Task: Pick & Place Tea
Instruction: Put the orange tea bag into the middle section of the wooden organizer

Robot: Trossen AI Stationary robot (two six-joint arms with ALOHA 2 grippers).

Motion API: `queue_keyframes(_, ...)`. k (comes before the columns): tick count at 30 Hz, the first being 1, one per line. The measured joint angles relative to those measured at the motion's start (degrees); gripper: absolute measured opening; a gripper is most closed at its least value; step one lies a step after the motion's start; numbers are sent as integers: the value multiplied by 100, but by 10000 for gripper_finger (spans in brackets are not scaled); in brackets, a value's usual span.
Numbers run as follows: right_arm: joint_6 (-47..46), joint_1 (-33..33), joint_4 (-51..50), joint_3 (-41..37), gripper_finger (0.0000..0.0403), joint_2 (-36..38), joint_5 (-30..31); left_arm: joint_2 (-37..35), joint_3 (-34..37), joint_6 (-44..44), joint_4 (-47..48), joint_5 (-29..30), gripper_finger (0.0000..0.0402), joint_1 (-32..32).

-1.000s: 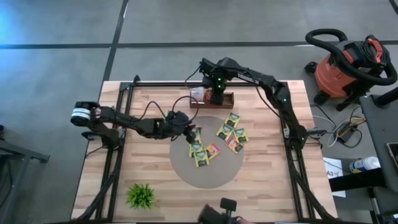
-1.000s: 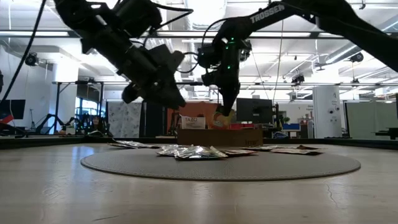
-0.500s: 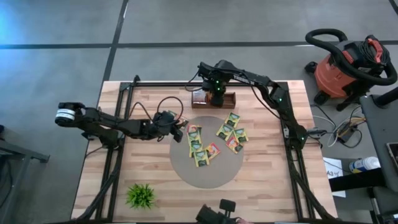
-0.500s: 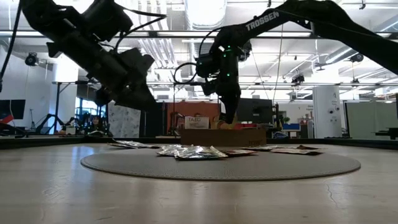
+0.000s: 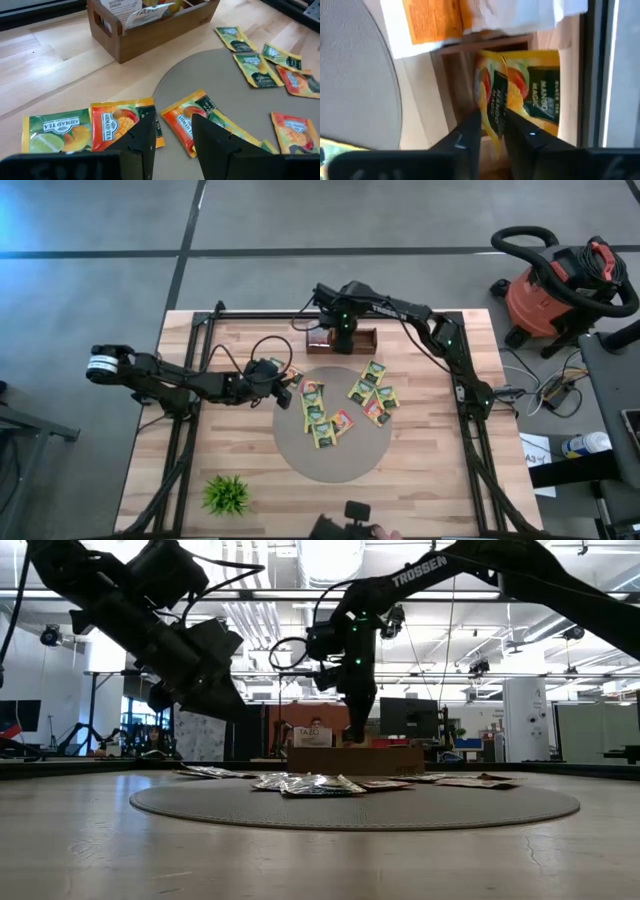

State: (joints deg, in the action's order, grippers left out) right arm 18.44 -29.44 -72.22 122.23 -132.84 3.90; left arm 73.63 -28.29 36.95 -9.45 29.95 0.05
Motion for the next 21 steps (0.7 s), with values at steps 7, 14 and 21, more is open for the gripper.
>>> queue_keyframes(7,-30,19,78,35,158,29,645,4,35,-4,7,-4,119,0)
queue_keyframes(14,-46,21,187,118,173,403,652,-55,36,-91,21,-13,119,0)
queue_keyframes(21,-232,-124,601,-569,160,1233,-235,-620,-29,886,754,-78,119,254)
